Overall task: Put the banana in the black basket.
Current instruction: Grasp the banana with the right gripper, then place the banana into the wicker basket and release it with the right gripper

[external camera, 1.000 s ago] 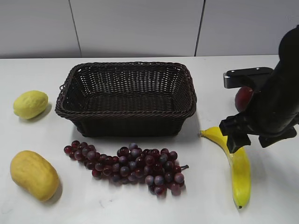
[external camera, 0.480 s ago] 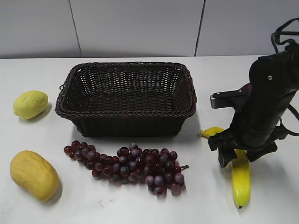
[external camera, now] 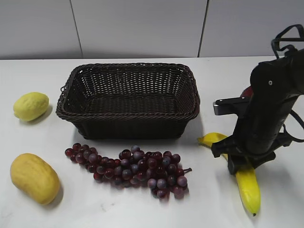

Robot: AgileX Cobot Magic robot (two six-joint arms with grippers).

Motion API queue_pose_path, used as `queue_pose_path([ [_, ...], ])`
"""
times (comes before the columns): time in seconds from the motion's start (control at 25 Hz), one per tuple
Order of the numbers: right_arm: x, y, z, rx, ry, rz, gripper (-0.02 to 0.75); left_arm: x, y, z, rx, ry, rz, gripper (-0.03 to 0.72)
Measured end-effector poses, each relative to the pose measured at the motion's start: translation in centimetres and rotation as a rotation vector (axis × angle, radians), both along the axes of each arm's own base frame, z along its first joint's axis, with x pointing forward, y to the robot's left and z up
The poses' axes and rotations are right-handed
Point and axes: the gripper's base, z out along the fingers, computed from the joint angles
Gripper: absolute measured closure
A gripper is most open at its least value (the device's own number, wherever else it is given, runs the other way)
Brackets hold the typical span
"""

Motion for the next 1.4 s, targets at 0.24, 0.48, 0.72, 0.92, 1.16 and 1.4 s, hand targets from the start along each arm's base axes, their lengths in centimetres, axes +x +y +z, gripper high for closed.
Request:
queue_pose_path([
  [0.24,-1.0,-0.9,4.2,-0.037,-0.029,0.045,0.393,0.0,0.0,0.0,0.0,0.0,0.0,0.486],
  [0.48,-0.6,-1.1,10.9,-0.027,-0.143,0.059,0.393,0.0,0.0,0.0,0.0,0.0,0.0,0.486],
  [0.72,1.5,0.4,18.3,0.096,-0.336,0.081,0.393,0.0,0.0,0.0,0.0,0.0,0.0,0.486],
  [0.92,3.5,2.3,22.1,0.249,-0.425,0.097,0.393,0.0,0.0,0.0,0.0,0.0,0.0,0.486],
  [1.16,6.7,5.8,21.7,0.373,-0.428,0.138,0.393,0.0,0.0,0.0,0.0,0.0,0.0,0.486],
  [1.4,9.6,9.9,17.8,0.379,-0.426,0.227,0.393,0.0,0.0,0.0,0.0,0.0,0.0,0.486],
])
